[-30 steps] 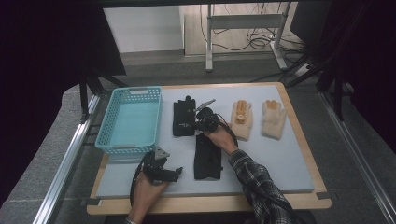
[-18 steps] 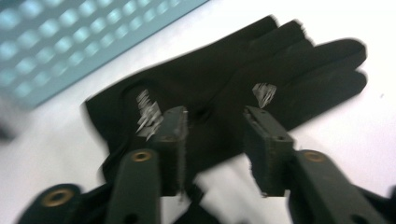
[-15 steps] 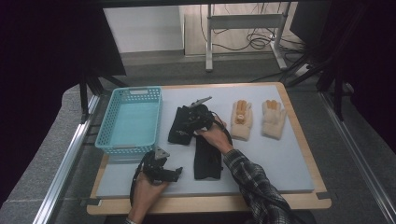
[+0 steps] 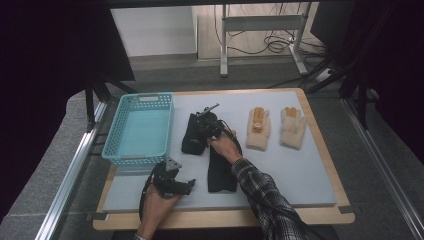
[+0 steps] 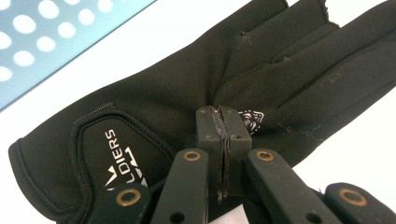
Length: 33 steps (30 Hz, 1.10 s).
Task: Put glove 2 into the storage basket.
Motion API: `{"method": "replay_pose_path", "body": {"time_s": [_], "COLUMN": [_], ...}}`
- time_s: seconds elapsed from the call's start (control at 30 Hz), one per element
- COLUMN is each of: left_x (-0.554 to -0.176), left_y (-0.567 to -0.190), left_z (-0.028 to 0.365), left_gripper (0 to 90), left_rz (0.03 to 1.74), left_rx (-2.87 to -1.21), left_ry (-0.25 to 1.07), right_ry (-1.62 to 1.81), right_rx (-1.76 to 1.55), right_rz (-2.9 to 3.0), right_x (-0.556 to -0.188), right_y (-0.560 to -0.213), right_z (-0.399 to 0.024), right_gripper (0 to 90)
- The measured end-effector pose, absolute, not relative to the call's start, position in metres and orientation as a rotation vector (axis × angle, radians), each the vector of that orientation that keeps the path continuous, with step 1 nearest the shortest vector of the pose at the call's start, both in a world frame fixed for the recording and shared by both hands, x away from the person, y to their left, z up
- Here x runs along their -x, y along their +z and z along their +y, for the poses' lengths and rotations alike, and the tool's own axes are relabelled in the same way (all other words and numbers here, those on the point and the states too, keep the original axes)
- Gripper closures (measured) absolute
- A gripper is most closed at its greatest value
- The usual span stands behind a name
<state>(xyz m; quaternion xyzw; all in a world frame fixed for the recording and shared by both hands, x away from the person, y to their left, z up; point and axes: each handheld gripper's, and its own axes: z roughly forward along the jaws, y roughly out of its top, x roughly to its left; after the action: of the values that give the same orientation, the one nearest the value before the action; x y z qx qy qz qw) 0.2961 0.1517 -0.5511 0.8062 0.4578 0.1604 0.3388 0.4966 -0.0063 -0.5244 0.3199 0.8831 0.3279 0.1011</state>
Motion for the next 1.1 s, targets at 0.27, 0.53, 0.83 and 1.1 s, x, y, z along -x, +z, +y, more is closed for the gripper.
{"method": "replay_pose_path", "body": {"time_s": [0.27,0.53,0.83,1.1], "left_x": [-0.296,-0.296,-0.296,-0.296], "left_y": [-0.551,-0.551,-0.551,-0.551], "left_z": [0.152,0.152,0.152,0.151], "left_gripper": [1.8,1.8,1.8,1.8], "left_rz": [1.195,1.191,1.19,1.194], "left_rx": [-2.099,-2.101,-2.1,-2.095], "left_ry": [0.417,0.42,0.421,0.421], "right_ry": [1.064,1.168,1.19,1.177], "right_rx": [-0.905,-0.886,-0.864,-0.855], "right_rz": [2.56,2.557,2.574,2.592], "right_x": [-0.488,-0.454,-0.407,-0.372], "right_y": [-0.489,-0.449,-0.432,-0.434], "right_z": [-0.016,-0.043,-0.09,-0.118], "right_gripper": [88.4,88.4,88.3,88.3]}}
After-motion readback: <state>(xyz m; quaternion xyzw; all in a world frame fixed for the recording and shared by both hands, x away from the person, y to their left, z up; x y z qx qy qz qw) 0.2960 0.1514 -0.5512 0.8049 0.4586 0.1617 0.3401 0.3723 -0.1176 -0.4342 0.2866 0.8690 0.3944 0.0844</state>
